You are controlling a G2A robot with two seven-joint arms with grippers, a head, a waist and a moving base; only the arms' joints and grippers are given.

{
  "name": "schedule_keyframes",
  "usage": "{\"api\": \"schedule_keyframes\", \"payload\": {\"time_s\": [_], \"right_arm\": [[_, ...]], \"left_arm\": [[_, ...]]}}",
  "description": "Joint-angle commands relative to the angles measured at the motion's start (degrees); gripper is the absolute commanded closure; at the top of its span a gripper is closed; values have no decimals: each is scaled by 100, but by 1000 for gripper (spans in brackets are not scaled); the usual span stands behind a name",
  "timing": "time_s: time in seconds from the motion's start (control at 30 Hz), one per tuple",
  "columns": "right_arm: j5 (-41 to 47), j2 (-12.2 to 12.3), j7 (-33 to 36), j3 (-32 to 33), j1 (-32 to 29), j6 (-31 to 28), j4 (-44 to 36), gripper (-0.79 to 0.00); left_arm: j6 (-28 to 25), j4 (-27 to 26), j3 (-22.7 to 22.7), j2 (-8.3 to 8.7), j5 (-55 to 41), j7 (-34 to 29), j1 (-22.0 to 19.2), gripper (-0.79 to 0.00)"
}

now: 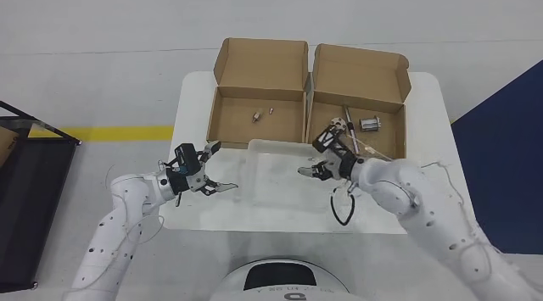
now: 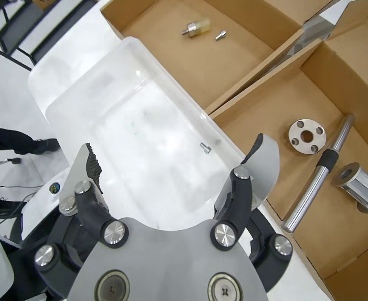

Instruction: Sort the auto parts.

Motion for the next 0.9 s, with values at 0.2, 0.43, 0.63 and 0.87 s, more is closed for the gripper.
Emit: {"api": "schedule_keyframes", "payload": {"time_s": [0.2, 0.43, 0.63, 0.87], "right_arm": [[-663, -200, 322, -684, 141, 545, 43, -388], [-571, -401, 577, -957, 502, 851, 543, -391], [-451, -564, 1079, -1093, 888, 1163, 1113, -419], [-544, -767, 1329, -1316, 1281, 1477, 1598, -493]], "left_arm": [[0, 1, 0, 0, 0, 0, 0, -785], [0, 1, 0, 0, 0, 0, 0, -785], [0, 1, 0, 0, 0, 0, 0, -785], [0, 1, 0, 0, 0, 0, 0, -785]]}}
